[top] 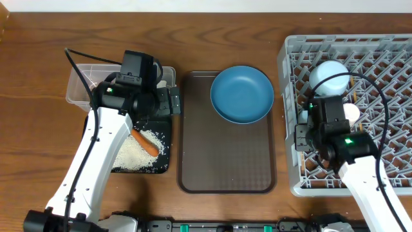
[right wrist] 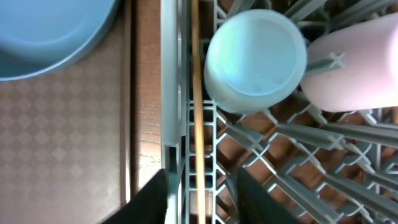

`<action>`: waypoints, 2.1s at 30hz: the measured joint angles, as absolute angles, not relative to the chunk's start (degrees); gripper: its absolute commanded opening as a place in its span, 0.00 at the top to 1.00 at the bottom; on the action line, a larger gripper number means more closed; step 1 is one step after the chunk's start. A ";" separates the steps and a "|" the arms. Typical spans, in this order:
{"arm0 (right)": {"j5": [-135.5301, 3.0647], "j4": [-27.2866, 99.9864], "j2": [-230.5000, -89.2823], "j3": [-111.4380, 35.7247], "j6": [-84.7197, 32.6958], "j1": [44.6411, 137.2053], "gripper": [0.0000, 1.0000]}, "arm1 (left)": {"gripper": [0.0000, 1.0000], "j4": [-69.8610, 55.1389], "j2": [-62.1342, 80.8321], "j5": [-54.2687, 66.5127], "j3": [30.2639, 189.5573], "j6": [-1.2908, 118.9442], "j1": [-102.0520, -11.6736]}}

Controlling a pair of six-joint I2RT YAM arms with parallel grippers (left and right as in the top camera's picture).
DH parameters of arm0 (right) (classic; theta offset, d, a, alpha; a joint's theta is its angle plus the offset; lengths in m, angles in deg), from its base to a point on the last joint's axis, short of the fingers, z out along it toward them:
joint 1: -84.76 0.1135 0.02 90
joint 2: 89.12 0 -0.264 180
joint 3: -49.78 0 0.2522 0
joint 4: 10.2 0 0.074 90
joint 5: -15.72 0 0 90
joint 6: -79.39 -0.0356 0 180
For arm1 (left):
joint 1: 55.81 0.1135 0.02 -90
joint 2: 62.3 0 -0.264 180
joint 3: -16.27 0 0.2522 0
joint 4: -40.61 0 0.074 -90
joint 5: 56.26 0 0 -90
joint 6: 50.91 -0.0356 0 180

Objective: Sort waste into correct bins and load items into the dishwasher rack
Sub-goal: 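Carry the chopstick right and insert it into the rack, then move the right gripper to the teal plate and grasp its rim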

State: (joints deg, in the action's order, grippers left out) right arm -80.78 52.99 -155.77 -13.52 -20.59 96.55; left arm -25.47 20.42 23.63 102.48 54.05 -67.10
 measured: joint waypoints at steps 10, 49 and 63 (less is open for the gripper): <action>-79.99 51.09 -158.04 -13.69 -20.42 96.55 0.49 | 0.00 -25.47 20.42 23.63 102.48 54.05 -67.10; -66.27 20.21 -185.65 -21.43 -22.91 119.68 0.38 | 0.00 -25.47 20.42 23.65 102.48 54.05 -67.10; -67.60 15.27 -191.64 -22.09 -21.51 120.16 0.99 | 0.00 -25.47 20.42 23.63 102.48 54.05 -67.10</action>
State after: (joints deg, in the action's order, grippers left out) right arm -67.60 15.27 -191.64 -22.09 -21.51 120.16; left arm -25.47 20.42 23.63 102.48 54.05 -67.10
